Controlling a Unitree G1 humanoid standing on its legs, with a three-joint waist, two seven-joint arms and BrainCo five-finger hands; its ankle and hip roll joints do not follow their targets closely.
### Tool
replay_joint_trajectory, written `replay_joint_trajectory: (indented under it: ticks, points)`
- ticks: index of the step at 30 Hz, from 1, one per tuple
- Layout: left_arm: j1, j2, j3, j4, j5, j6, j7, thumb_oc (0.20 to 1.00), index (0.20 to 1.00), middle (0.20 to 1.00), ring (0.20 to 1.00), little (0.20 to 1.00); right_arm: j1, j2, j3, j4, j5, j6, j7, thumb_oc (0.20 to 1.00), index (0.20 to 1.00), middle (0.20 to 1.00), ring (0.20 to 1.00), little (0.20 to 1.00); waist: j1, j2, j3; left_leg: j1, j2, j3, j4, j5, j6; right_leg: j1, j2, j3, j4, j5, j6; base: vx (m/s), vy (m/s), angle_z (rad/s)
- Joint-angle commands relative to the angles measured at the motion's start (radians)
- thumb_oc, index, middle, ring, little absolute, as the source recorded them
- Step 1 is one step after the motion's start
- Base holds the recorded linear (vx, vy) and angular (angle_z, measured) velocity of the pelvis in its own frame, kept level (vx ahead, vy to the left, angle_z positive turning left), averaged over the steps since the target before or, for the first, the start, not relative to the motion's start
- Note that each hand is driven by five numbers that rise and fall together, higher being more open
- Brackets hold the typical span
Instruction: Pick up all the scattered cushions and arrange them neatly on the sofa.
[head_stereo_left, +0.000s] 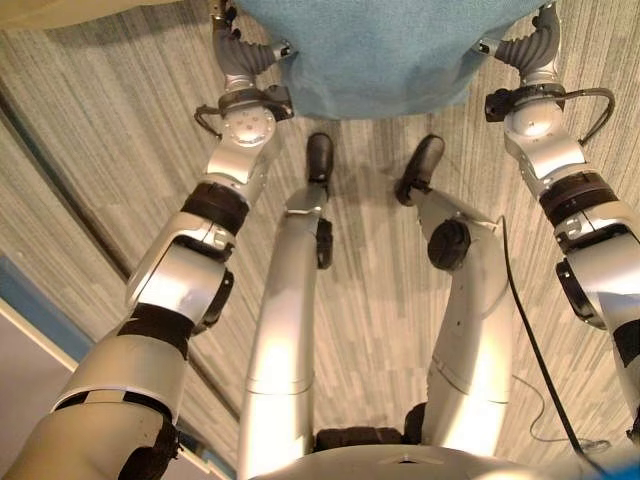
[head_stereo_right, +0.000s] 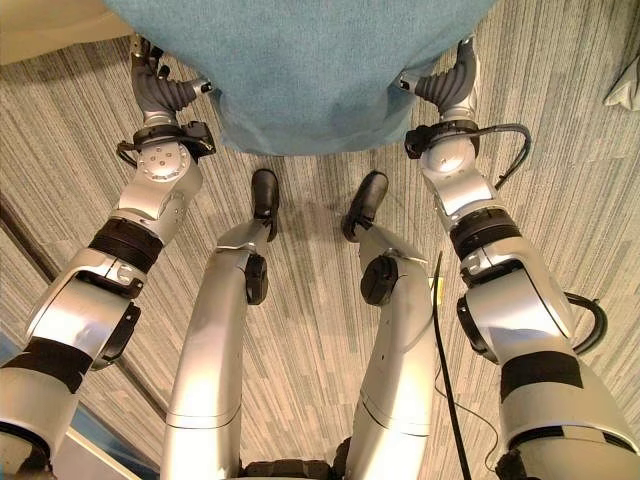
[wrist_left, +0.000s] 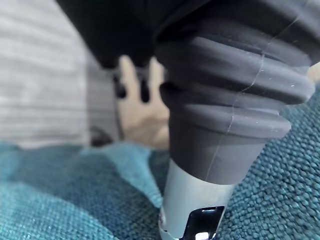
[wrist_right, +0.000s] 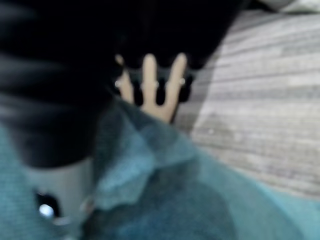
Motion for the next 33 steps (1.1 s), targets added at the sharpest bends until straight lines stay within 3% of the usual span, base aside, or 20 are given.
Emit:
replay_joint_trajectory:
  ticks: [1, 6, 7, 8, 17, 23, 30, 33]
  points:
    - [-0.021, -0.066, 0.013, -0.035, 0.01, -0.06, -0.007, 1.0, 1.0, 1.0, 1.0, 1.0, -0.025, 0.074, 0.075, -0.049, 0.004, -0.061, 0.029, 1.0, 1.0, 1.0, 1.0, 1.0, 0.009, 0.054, -0.036, 0.028, -0.046, -0.092, -0.064, 0.03, -0.019, 0.051, -0.003, 0.029, -0.042, 0.013, 0.15, 0.01, 0.023, -0.05]
    - [-0.074, -0.149, 0.02, -0.041, -0.039, -0.089, -0.011, 1.0, 1.0, 1.0, 1.0, 1.0, -0.113, 0.229, 0.124, -0.045, 0.006, -0.052, 0.059, 1.0, 1.0, 1.0, 1.0, 1.0, 0.026, 0.074, -0.025, 0.025, -0.052, -0.102, -0.071, 0.05, -0.021, 0.051, -0.003, 0.015, -0.045, 0.021, 0.151, 0.0, 0.006, -0.04]
    - [-0.069, -0.169, 0.029, -0.063, -0.053, -0.1, -0.015, 0.523, 0.523, 0.523, 0.523, 0.523, -0.117, 0.255, 0.128, -0.056, 0.003, -0.051, 0.068, 0.2, 0.2, 0.2, 0.2, 0.2, 0.028, 0.076, -0.025, 0.025, -0.053, -0.103, -0.071, 0.052, -0.022, 0.051, -0.002, 0.015, -0.044, 0.021, 0.149, 0.0, 0.0, 0.0]
    - [-0.067, -0.173, 0.034, -0.077, -0.058, -0.11, -0.012, 0.2, 0.2, 0.2, 0.2, 0.2, -0.12, 0.261, 0.13, -0.067, 0.003, -0.054, 0.072, 0.2, 0.2, 0.2, 0.2, 0.2, 0.029, 0.078, -0.026, 0.026, -0.054, -0.106, -0.07, 0.055, -0.023, 0.051, -0.001, 0.014, -0.043, 0.021, 0.148, 0.0, 0.0, 0.0]
    - [0.027, -0.135, 0.078, -0.222, -0.059, -0.156, -0.026, 0.2, 0.2, 0.2, 0.2, 0.2, -0.054, 0.203, 0.058, -0.221, -0.028, -0.085, 0.07, 0.2, 0.2, 0.2, 0.2, 0.2, 0.025, 0.075, -0.052, 0.029, -0.051, -0.102, -0.083, 0.068, -0.031, 0.051, 0.012, 0.005, -0.048, 0.033, 0.144, 0.0, 0.0, 0.0]
    - [0.118, -0.154, 0.097, -0.341, -0.046, -0.174, -0.052, 0.2, 0.2, 0.2, 0.2, 0.2, 0.024, 0.168, 0.0, -0.333, -0.06, -0.098, 0.071, 0.2, 0.2, 0.2, 0.2, 0.2, 0.009, 0.051, -0.133, 0.06, -0.043, -0.066, -0.214, 0.093, -0.029, 0.052, 0.028, 0.003, -0.11, 0.052, 0.156, -0.02, -0.011, 0.03]
    - [0.268, -0.187, 0.117, -0.474, 0.004, -0.175, -0.076, 0.2, 0.2, 0.2, 0.2, 0.2, 0.175, 0.153, -0.081, -0.485, -0.08, -0.119, 0.084, 0.2, 0.2, 0.2, 0.2, 0.2, 0.004, 0.045, -0.143, 0.279, -0.028, -0.072, -0.394, 0.13, -0.038, 0.281, 0.046, -0.029, -0.272, 0.069, 0.156, -0.07, -0.02, 0.0]
    - [0.369, -0.199, 0.113, -0.509, 0.029, -0.17, -0.098, 0.2, 0.2, 0.2, 0.2, 0.2, 0.303, 0.168, -0.106, -0.567, -0.103, -0.129, 0.1, 0.2, 0.2, 0.2, 0.2, 0.2, 0.01, 0.042, -0.15, 0.43, -0.023, -0.085, -0.465, 0.146, -0.047, 0.444, 0.051, -0.051, -0.352, 0.075, 0.155, -0.07, -0.005, 0.07]
